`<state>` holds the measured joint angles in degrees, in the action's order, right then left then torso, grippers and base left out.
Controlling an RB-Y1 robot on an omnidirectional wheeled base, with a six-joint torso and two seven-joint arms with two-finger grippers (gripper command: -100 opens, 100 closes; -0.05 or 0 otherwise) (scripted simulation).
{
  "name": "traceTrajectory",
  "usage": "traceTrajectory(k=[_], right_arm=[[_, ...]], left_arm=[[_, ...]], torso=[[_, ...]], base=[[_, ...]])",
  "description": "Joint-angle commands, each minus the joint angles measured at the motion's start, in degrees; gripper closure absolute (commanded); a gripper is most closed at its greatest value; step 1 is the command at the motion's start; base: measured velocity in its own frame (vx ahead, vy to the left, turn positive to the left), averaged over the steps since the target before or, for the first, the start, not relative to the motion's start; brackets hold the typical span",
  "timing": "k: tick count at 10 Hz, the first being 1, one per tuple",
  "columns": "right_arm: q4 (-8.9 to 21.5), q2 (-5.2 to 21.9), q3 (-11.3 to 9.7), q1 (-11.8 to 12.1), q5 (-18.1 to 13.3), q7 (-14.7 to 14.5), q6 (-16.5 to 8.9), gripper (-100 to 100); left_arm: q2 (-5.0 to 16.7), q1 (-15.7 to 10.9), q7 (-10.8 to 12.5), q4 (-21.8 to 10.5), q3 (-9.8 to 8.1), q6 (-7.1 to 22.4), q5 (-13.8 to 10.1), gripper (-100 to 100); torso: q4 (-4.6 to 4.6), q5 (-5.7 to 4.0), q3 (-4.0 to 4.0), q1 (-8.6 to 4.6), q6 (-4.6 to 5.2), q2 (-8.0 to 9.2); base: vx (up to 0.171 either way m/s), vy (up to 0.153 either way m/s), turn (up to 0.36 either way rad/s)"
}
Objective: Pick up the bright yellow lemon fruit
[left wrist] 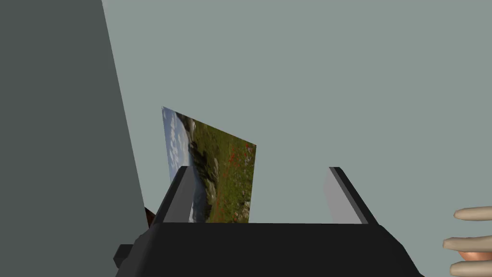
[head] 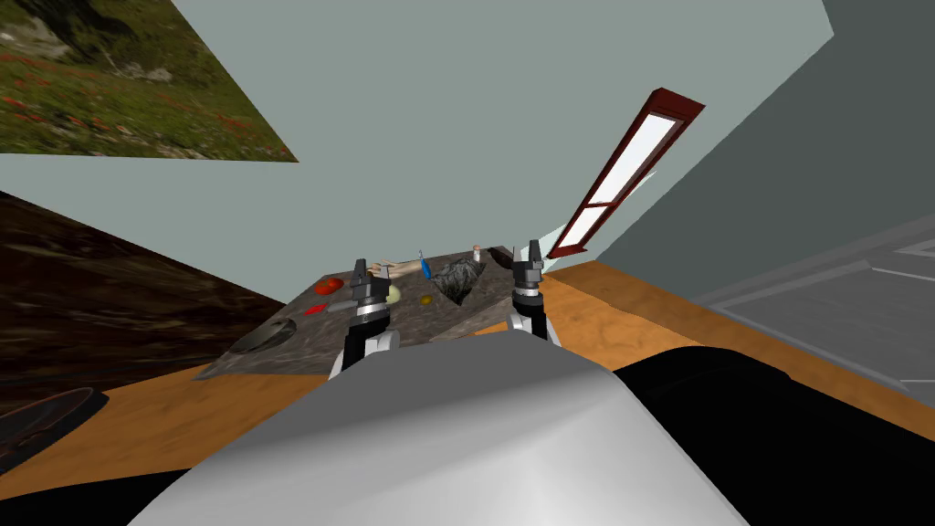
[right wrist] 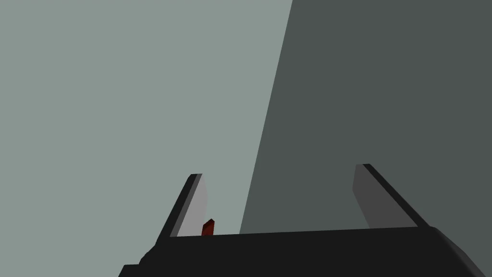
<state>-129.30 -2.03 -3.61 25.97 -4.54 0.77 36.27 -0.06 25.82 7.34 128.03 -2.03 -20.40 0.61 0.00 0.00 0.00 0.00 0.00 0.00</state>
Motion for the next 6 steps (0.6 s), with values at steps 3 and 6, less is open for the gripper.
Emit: traceTrajectory(k=[3, 6], right_arm=[[0.0, 0.0, 0.0, 0.0, 0.0, 0.0, 0.0, 0], [0.0, 0.0, 0.0, 0.0, 0.0, 0.0, 0.0, 0]], left_arm=[[4.9, -0.5, -0.2, 0.1, -2.41, 4.3, 0.5, -100], [6.7, -0.9, -0.4, 0.0, -4.33, 7.8, 0.8, -100]], torso=[[0.04, -0.05, 0.1, -0.23, 0.01, 0.17], [0.06, -0.08, 0.17, -0.36, 0.01, 0.28]], base=[[-0.05, -0.063, -0.04], [-0.063, -0.087, -0.04]])
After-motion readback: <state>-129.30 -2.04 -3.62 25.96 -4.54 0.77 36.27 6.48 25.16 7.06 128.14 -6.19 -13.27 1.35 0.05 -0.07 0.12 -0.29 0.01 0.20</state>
